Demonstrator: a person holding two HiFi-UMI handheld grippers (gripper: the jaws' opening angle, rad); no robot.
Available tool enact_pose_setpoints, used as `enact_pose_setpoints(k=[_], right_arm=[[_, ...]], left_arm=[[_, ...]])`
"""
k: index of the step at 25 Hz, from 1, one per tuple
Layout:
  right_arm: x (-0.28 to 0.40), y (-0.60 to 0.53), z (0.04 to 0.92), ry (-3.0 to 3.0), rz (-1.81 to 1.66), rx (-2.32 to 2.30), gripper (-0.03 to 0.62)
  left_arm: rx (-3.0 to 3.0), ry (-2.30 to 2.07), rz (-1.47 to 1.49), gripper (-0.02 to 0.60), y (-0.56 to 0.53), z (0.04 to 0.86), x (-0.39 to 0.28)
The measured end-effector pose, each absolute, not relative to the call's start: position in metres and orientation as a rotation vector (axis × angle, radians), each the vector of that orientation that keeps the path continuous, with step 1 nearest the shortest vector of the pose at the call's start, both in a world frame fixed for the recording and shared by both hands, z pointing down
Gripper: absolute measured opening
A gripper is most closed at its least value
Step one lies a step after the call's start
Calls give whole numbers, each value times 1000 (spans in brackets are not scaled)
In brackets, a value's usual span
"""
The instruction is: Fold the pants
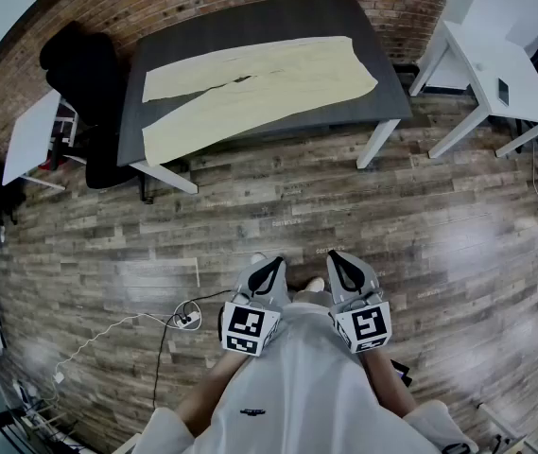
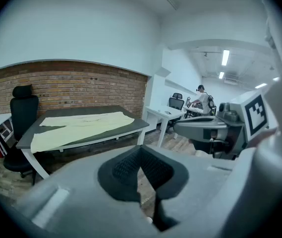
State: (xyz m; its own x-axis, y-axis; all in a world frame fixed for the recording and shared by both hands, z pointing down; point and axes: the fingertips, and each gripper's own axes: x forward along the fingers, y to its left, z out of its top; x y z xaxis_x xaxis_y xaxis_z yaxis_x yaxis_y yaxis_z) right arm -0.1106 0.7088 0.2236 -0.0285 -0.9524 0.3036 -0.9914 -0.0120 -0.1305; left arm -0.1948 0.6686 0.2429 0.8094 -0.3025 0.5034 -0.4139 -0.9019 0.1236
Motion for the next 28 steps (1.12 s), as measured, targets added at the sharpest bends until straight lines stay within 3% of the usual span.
enact_pose_setpoints(k=[15,28], right_arm=[[-69,686,244,-2093,573,2177,0],[-15,532,237,-1950,556,2158,0]], left_arm=[[2784,-525,838,3,637,261,-173],[2791,-391,816,3,470,269,-112]])
